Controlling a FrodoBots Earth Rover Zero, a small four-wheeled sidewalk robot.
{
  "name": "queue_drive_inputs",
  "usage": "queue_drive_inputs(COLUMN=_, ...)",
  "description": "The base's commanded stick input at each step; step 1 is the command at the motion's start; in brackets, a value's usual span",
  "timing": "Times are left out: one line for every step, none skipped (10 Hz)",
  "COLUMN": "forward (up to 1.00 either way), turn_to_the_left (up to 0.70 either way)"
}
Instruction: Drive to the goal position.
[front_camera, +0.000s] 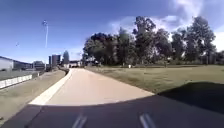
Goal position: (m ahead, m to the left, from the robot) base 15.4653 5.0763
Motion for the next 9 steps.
queue_drive_inputs(forward=0.70, turn_to_the_left=0.01)
queue_drive_inputs(forward=0.70, turn_to_the_left=0.00)
queue_drive_inputs(forward=0.70, turn_to_the_left=0.00)
queue_drive_inputs(forward=0.70, turn_to_the_left=0.00)
queue_drive_inputs(forward=0.70, turn_to_the_left=0.00)
queue_drive_inputs(forward=0.70, turn_to_the_left=0.00)
queue_drive_inputs(forward=0.70, turn_to_the_left=0.00)
queue_drive_inputs(forward=0.70, turn_to_the_left=0.00)
queue_drive_inputs(forward=0.70, turn_to_the_left=0.00)
